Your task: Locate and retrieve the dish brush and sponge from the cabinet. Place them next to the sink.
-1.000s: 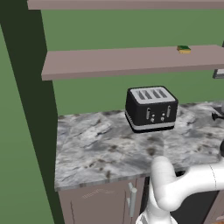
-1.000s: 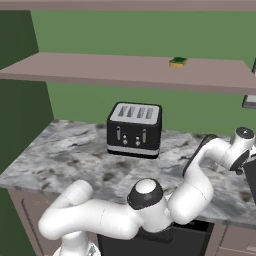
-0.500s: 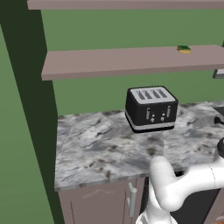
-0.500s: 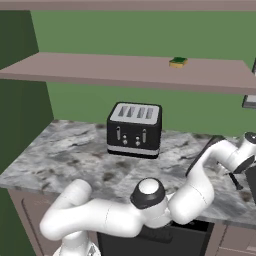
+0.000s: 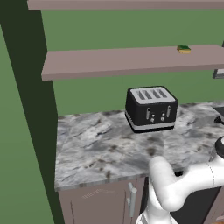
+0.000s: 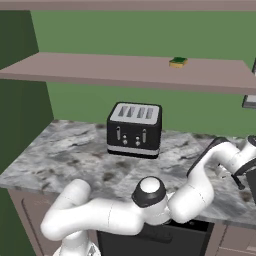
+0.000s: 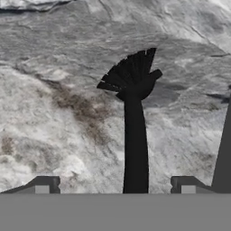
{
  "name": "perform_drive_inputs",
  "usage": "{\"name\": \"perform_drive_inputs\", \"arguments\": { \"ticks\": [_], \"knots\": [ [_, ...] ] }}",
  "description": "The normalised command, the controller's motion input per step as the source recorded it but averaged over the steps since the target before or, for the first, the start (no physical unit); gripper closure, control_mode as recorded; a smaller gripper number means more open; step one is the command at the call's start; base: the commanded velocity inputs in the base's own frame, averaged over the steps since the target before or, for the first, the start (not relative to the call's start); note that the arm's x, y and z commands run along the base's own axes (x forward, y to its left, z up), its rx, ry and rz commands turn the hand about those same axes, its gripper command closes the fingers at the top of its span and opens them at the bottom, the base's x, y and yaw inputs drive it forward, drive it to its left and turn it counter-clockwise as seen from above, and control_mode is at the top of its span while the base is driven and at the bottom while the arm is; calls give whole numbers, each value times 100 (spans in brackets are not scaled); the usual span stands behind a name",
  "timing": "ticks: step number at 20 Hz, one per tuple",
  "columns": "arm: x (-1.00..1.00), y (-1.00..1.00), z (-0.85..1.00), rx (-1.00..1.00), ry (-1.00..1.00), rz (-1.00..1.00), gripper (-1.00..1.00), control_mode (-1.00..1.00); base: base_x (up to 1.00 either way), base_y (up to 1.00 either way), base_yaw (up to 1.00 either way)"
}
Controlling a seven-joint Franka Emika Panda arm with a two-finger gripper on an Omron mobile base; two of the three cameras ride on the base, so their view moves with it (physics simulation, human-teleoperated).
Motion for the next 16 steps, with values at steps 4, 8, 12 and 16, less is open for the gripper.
{"name": "perform_drive_inputs", "arguments": {
  "ticks": [4,8,12,16],
  "knots": [
    [-23,20,52,-19,-9,0,-100,-100,0,0,0],
    [-51,27,34,-22,-16,-4,-100,-100,0,0,0],
    [-92,23,-19,-12,-9,-10,-100,-100,0,0,0],
    [-100,50,2,-22,-10,0,-100,-100,0,0,0]
  ]
}}
